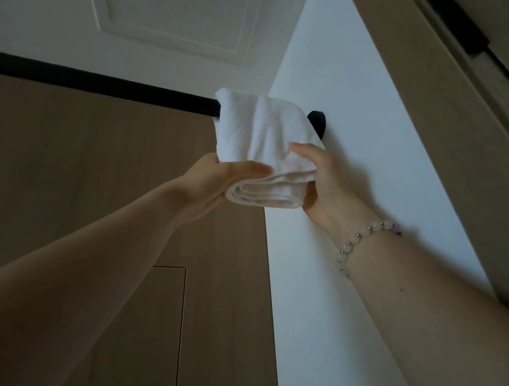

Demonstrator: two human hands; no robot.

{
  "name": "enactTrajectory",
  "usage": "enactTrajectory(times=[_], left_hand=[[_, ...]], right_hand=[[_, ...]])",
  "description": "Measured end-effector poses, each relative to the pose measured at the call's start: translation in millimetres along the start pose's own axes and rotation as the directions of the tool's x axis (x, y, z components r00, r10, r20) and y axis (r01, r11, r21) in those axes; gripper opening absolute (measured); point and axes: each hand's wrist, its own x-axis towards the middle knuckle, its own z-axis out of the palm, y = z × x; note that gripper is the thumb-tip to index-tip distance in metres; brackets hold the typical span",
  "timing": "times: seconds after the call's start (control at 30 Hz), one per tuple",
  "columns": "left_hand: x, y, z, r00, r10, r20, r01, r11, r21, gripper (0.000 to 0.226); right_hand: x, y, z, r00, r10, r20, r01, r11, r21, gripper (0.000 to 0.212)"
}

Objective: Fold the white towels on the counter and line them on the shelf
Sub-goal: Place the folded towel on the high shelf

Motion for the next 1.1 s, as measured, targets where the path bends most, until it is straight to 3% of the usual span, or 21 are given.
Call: enactTrajectory(times=[0.1,0.3,0.43,0.5,0.8,0.9,1.0,1.1], left_hand=[[-4.2,-12.5,0.5,1.000,-0.003,-0.024,0.005,0.998,0.067,0.049],[-10.4,-20.4,7.0,0.972,-0.016,-0.236,0.044,0.992,0.114,0.072],[-10.6,-15.8,16.8,0.929,-0.043,-0.367,0.099,0.986,0.135,0.045],[-10.1,-14.9,21.2,0.907,-0.050,-0.419,0.108,0.987,0.117,0.035],[-13.4,-16.1,29.1,0.897,-0.006,-0.441,-0.021,0.998,-0.057,0.033],[-13.0,-13.8,26.5,0.888,-0.035,-0.458,0.045,0.999,0.009,0.037],[-7.9,-5.8,22.2,0.858,-0.040,-0.512,0.111,0.988,0.110,0.041],[2.8,13.3,14.6,0.908,-0.154,-0.389,0.156,0.987,-0.028,0.042]], right_hand=[[-1.2,11.2,-4.6,1.000,-0.002,0.012,0.002,1.000,-0.003,0.038],[-8.5,21.9,-6.3,0.999,-0.020,0.026,0.021,1.000,-0.009,0.011],[-4.9,24.3,-6.5,0.999,-0.019,-0.041,0.018,1.000,-0.024,0.031],[-3.4,22.5,-5.2,0.995,-0.006,-0.095,0.005,1.000,-0.012,0.029],[-9.9,17.0,-0.3,0.985,-0.038,-0.167,0.028,0.998,-0.064,0.016],[-9.5,11.6,-1.9,0.980,-0.056,-0.192,0.041,0.996,-0.084,0.024],[-11.7,9.7,-1.9,0.980,-0.070,-0.189,0.049,0.992,-0.114,0.015],[-15.0,15.6,1.9,0.975,-0.080,-0.208,0.059,0.993,-0.105,0.018]])
